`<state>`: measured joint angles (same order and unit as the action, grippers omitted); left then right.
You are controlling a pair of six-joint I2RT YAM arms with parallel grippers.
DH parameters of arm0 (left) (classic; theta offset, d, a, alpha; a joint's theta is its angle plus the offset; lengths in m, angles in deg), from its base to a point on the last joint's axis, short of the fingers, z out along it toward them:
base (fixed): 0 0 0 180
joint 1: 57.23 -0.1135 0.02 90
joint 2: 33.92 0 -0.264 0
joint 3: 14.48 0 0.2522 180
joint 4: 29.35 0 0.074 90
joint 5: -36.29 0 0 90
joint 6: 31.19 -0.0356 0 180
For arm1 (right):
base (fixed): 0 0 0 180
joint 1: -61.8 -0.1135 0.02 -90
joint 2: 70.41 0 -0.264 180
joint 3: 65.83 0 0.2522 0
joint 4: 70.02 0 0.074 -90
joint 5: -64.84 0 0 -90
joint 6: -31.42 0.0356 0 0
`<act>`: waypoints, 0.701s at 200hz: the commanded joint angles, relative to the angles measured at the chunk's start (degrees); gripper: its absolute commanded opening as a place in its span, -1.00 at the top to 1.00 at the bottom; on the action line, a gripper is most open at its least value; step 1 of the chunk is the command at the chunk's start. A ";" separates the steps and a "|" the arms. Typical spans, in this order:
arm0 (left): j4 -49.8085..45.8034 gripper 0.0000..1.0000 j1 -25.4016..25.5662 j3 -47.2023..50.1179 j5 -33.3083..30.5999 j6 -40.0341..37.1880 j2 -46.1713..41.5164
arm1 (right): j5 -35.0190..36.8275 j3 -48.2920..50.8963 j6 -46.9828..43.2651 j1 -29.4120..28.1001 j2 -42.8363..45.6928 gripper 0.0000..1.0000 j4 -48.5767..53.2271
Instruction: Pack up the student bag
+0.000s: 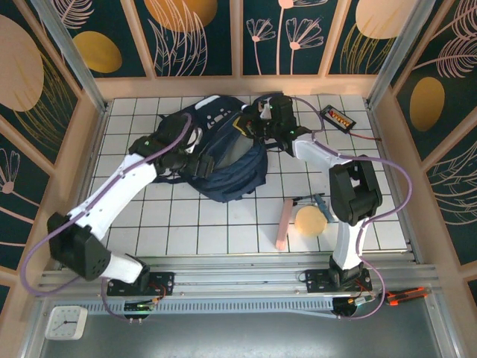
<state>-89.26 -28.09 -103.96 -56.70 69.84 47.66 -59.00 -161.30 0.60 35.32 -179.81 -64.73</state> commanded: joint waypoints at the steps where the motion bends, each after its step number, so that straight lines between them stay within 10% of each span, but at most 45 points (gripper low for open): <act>1: 15.54 -0.97 -0.14 3.53 3.89 -3.35 -2.22 | -0.17 -3.43 0.94 -2.26 -0.04 1.00 -2.13; 65: 22.37 -0.97 1.24 0.41 4.98 -8.60 3.11 | 1.79 -10.53 2.08 -5.78 -0.54 1.00 1.30; 107: 18.72 -0.90 1.21 -4.32 -11.21 -9.04 10.33 | 1.42 -14.01 2.13 -7.25 -1.02 1.00 4.14; 119: 16.97 -0.56 1.09 -6.77 -12.86 -9.56 13.24 | 1.33 -13.49 2.43 -7.45 -0.66 1.00 4.38; 136: 16.12 0.99 0.91 -8.99 -12.71 -10.62 15.76 | 1.56 -13.21 1.38 -7.36 -0.16 1.00 6.30; 140: 16.47 1.00 0.91 -9.15 -12.97 -10.53 15.82 | 1.78 -13.21 0.75 -7.19 -0.04 1.00 7.44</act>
<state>-71.25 -26.91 -109.64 -64.46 61.32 61.37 -54.72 -172.12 2.02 29.16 -181.50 -57.56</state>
